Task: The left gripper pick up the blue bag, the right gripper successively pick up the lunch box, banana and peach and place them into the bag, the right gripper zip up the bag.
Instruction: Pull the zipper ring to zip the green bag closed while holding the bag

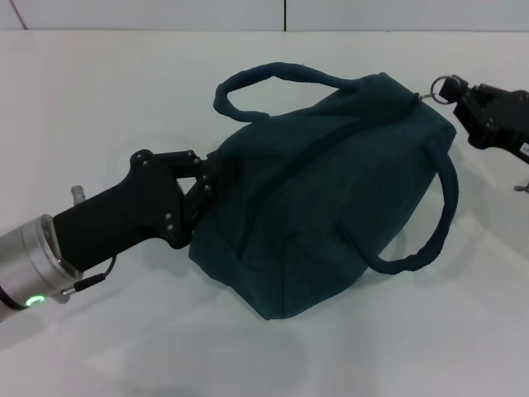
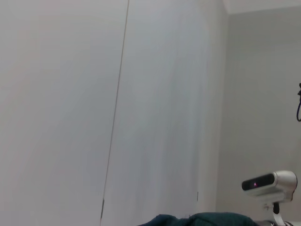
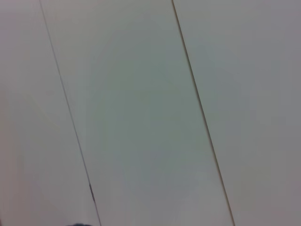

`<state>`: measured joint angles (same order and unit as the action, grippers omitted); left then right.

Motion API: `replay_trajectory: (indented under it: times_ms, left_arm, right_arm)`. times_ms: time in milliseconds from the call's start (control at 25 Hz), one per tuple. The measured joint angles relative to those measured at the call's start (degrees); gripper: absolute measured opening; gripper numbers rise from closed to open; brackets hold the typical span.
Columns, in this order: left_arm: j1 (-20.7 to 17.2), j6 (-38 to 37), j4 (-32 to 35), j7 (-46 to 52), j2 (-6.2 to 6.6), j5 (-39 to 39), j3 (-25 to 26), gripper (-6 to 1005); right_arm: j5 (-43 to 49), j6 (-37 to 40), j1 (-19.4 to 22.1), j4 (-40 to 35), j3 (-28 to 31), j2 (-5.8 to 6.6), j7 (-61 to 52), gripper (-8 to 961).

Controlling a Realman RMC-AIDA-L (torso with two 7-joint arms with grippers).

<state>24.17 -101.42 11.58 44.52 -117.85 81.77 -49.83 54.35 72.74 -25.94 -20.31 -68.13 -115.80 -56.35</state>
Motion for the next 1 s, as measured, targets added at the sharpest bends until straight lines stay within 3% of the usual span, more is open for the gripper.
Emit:
replay_trajectory:
  times_ms: [360,600,840,1000]
  left_arm:
    - [0.0,0.8,0.2,1.2,-0.75,-1.7,1.1,145]
    - [1.0,4.7,3.8,13.1,-0.82,-4.7,1.8,168]
    - [1.7,7.7,12.3,24.1,0.17,-4.5,1.7,223]
    - [4.5,8.6,19.0,32.6,0.28,-0.1,1.2,293]
  right_arm:
    - [0.0,1.3,-0.1,1.6,-2.3,-0.06,0.5,17]
    - [-0.3,9.2,0.5,3.4,-2.4,-0.30,0.5,18]
    - [-0.3,10.7,0.4,4.8,-2.4,-0.42,0.5,18]
    - [-0.3,10.5,0.4,5.8,-2.4,-0.41,1.7,18]
